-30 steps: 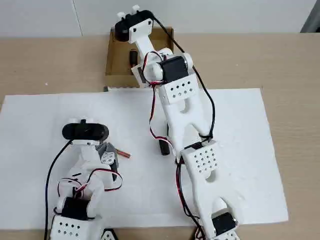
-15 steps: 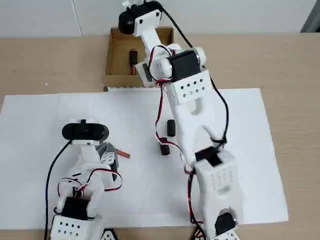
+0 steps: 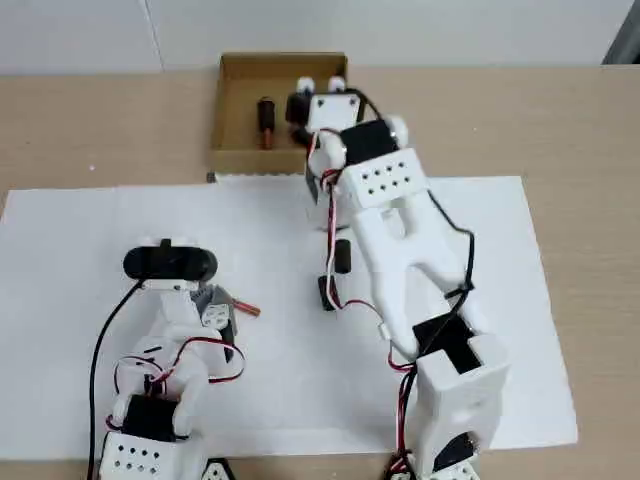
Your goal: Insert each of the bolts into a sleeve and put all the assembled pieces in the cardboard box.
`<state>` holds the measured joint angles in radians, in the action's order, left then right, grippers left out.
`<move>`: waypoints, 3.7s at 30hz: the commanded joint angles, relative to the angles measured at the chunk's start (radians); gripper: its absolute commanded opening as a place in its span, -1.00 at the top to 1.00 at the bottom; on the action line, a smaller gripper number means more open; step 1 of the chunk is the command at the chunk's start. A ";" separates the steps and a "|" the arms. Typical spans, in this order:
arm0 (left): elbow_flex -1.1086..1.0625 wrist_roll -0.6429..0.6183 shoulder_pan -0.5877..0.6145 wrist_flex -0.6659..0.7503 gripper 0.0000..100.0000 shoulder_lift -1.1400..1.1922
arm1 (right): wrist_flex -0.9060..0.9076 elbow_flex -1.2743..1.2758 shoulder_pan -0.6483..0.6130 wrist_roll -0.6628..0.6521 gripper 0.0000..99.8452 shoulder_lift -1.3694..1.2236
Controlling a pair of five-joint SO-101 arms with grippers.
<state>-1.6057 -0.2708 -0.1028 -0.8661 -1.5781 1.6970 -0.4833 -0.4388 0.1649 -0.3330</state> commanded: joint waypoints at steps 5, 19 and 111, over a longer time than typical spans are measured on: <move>0.002 -0.008 0.009 0.006 0.99 -0.008 | -0.022 0.048 0.013 0.015 0.98 -0.018; 0.002 -0.008 0.009 0.006 0.99 -0.008 | -0.050 0.044 0.012 0.015 0.71 -0.162; 1.239 -0.480 0.057 -0.787 0.99 1.226 | -0.145 1.450 0.185 0.135 0.99 2.068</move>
<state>-0.4089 -0.6605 -0.0476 -1.6517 -0.3905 1.5742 0.9544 -0.2654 0.2984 1.6801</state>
